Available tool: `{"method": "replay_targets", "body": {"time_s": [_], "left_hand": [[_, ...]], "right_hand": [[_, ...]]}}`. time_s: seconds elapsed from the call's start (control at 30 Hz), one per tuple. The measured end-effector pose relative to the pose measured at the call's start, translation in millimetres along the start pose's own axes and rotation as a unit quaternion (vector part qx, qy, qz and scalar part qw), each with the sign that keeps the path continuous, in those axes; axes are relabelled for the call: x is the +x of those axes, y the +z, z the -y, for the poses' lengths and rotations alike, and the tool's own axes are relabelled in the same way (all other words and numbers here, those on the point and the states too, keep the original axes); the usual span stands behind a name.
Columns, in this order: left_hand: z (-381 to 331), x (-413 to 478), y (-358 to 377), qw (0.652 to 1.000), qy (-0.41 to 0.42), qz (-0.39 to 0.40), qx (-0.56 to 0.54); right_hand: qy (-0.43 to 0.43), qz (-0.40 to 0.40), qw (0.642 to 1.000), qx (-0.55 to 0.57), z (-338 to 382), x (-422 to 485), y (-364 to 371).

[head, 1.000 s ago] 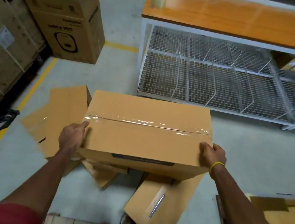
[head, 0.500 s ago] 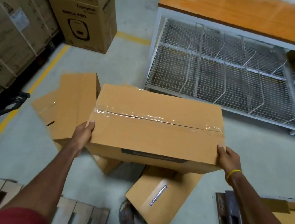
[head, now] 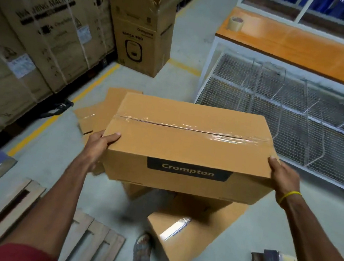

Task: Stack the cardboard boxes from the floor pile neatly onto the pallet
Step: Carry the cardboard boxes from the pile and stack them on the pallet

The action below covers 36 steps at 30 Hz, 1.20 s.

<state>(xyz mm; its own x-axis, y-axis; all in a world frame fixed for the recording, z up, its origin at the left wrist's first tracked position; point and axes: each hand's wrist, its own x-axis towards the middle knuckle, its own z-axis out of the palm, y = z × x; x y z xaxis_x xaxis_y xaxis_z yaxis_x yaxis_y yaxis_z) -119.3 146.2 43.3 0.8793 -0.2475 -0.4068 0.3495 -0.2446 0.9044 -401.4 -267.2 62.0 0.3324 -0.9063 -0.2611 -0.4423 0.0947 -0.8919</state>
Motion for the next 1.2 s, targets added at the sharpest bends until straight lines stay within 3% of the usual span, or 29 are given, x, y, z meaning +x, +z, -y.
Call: {"method": "replay_targets", "body": {"time_s": [0.33,0.63,0.9,1.2], "left_hand": [[90,-241,-115,0.982,-0.015,-0.181,-0.059],[213,-477,-217,0.929,-0.061,-0.346,-0.114],[319,-656,-261,0.879,-0.077,-0.442,-0.161],[416,-853,-284,0.857,-0.069,-0.469,-0.202]], "right_hand": [[-0.079,0.184,0.980,-0.021,-15,-114,15],[-0.164,0.367,0.908,-0.115,-39,-287,54],[-0.147,0.475,0.858,-0.128,-92,-429,63],[-0.192,0.530,0.814,-0.138,-173,-578,7]]}}
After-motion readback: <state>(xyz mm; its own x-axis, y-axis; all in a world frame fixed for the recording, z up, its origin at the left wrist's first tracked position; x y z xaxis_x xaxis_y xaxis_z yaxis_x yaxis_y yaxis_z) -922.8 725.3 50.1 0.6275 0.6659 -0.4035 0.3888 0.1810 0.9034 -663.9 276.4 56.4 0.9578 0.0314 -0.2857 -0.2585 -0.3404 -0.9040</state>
